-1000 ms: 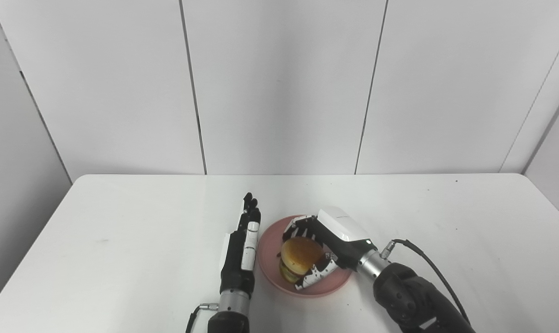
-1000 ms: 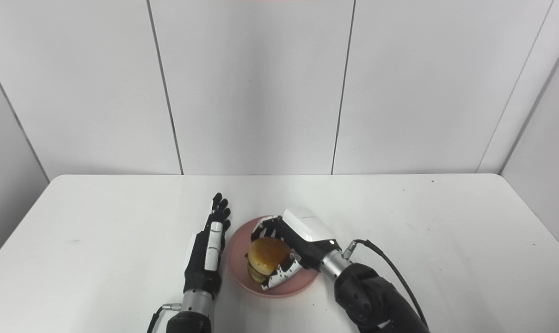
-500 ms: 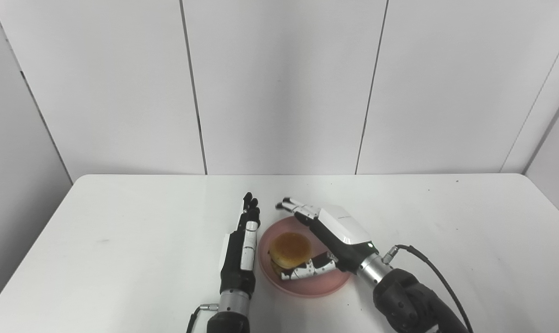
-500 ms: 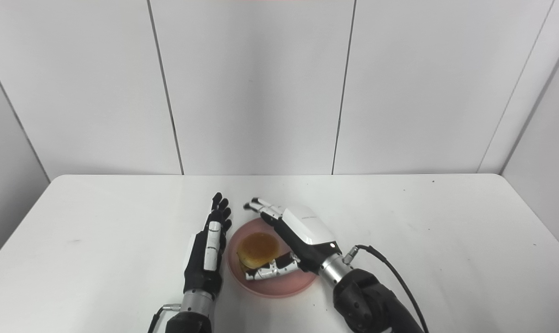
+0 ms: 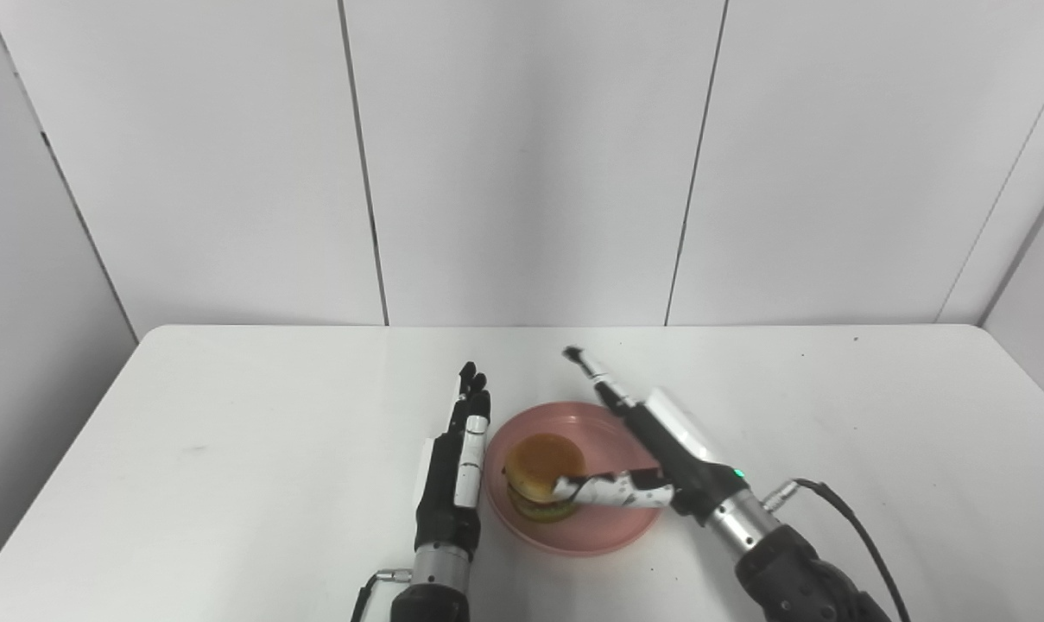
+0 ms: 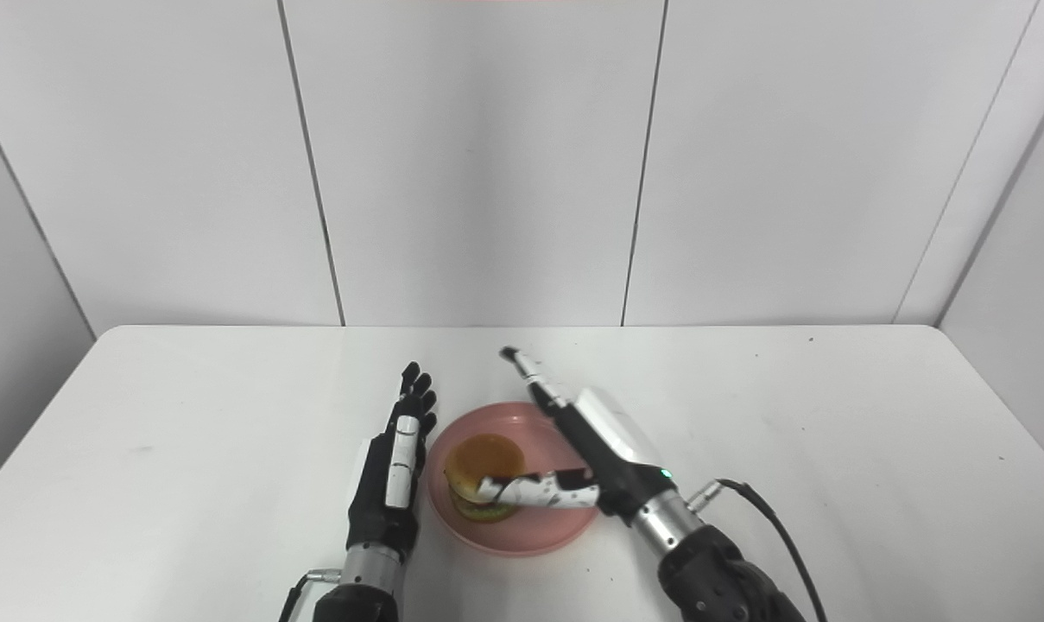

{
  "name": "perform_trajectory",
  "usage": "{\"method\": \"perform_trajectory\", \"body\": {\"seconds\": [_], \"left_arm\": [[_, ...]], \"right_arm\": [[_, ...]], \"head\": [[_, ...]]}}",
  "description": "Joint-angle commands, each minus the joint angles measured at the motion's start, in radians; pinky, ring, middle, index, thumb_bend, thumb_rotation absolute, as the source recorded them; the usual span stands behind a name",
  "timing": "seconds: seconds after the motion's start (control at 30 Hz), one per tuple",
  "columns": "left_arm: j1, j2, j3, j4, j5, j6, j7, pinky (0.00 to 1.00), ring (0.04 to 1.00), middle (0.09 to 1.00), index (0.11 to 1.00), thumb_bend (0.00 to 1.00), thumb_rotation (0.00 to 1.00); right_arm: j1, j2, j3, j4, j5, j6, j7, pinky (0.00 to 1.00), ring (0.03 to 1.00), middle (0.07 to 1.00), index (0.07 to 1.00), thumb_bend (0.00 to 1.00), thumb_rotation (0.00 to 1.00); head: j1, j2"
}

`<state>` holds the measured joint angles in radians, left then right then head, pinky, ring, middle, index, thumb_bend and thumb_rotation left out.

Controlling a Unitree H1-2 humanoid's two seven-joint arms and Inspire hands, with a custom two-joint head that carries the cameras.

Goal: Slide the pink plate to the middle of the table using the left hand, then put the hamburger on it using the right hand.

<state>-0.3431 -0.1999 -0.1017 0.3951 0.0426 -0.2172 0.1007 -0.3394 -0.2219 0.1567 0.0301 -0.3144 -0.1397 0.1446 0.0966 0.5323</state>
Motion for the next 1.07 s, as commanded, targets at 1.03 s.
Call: {"method": "perform_trajectory", "body": {"seconds": [1.03], "left_arm": [[0.045, 0.020, 0.003, 0.056, 0.002, -0.053, -0.007, 1.00, 1.000, 1.000, 1.000, 0.66, 1.00]], "right_arm": [[0.089, 0.203, -0.173, 0.028, 0.470, 0.071, -0.062, 1.00, 1.000, 1.000, 1.000, 0.59, 0.87]], "head": [[-0.020, -0.001]]}}
